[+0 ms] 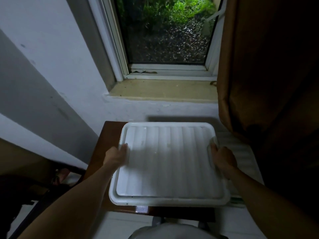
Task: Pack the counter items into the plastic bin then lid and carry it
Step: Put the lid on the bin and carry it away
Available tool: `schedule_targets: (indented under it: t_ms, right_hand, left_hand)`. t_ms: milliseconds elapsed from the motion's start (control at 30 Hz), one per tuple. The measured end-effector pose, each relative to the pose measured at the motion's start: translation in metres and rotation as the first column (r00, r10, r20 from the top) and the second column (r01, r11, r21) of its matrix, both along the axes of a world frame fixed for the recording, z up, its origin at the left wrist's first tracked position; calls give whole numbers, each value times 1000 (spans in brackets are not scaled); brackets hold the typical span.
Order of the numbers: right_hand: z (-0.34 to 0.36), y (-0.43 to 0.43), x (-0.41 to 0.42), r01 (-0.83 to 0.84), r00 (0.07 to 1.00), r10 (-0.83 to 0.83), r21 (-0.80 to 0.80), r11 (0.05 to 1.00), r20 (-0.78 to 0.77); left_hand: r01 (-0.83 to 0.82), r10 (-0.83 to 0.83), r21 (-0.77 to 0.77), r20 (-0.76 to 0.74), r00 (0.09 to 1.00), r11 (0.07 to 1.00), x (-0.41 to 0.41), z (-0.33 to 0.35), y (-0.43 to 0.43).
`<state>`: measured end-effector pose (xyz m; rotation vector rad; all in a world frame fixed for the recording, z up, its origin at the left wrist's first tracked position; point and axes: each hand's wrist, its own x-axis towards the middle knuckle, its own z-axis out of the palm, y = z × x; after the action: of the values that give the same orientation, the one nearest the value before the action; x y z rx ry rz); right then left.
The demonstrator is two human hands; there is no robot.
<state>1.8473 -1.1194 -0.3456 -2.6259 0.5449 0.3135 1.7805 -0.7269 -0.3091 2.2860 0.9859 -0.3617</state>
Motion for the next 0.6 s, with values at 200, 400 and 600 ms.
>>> schedule_targets:
  t_ms: [200, 400, 600]
  right_hand:
    - [2, 6, 2, 49, 999, -49, -2, 999, -16]
    - [4, 13, 1, 81, 996, -81, 11, 997, -28]
    - [2, 21, -5, 84, 996, -83, 26, 996, -31]
  left_hand:
    - [51, -51, -3, -3, 999, 999, 17, -11, 10]
    - [69, -69, 11, 11, 998, 998, 23, -17, 17]
    - [67, -68, -52, -10, 998, 996, 26, -23, 22]
